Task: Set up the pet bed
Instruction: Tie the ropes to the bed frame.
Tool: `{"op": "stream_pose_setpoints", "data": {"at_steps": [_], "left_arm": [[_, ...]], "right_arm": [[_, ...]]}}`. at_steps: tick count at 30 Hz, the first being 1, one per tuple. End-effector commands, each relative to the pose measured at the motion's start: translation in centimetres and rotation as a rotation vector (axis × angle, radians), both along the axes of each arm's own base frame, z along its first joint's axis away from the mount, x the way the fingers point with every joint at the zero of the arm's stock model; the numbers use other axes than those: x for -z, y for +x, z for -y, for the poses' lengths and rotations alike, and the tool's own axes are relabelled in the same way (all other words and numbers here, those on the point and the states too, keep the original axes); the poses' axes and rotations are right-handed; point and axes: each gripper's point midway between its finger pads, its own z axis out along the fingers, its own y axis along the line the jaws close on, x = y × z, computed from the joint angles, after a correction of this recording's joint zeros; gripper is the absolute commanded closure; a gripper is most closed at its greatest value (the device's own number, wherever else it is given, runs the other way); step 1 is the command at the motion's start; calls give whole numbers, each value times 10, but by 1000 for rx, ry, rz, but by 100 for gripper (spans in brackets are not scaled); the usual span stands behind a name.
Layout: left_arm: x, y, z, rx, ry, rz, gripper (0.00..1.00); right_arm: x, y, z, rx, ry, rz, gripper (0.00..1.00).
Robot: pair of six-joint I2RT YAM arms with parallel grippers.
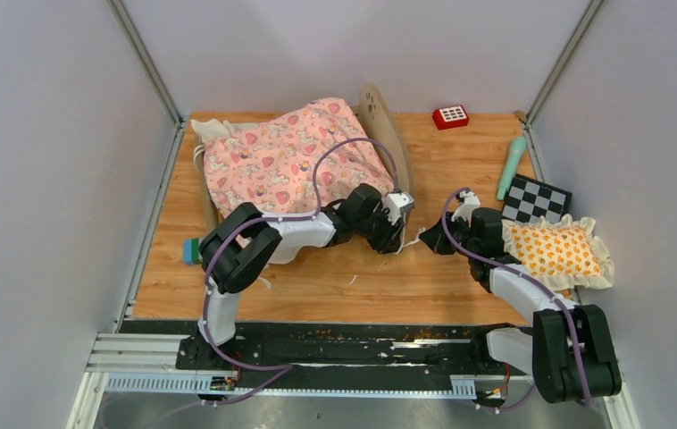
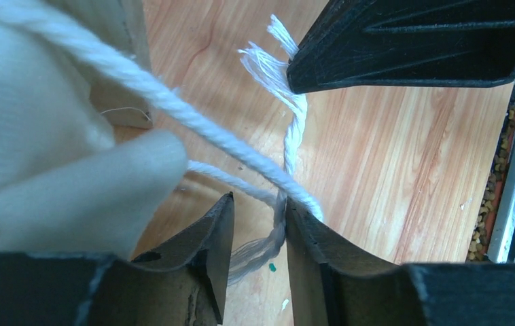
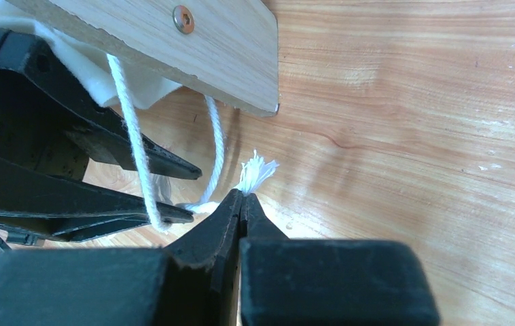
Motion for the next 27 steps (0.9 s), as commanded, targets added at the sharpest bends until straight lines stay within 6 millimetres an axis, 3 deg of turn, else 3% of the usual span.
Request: {"op": "stream_pose_setpoints", "data": {"at_steps": [1, 8, 18, 27], "left_arm": [[-32, 11, -5, -44, -47, 56, 57], [-33, 22, -12, -146, -36, 54, 58], [-46, 33, -4, -221, -106, 42, 56], [-27, 26, -10, -187, -73, 44, 59]], "right_arm": [[-13, 8, 2, 16, -1, 50, 100], [-13, 7, 2, 18, -3, 47, 100], [-13, 7, 3, 15, -6, 46, 100], [-13, 7, 2, 11, -6, 44, 100]]}}
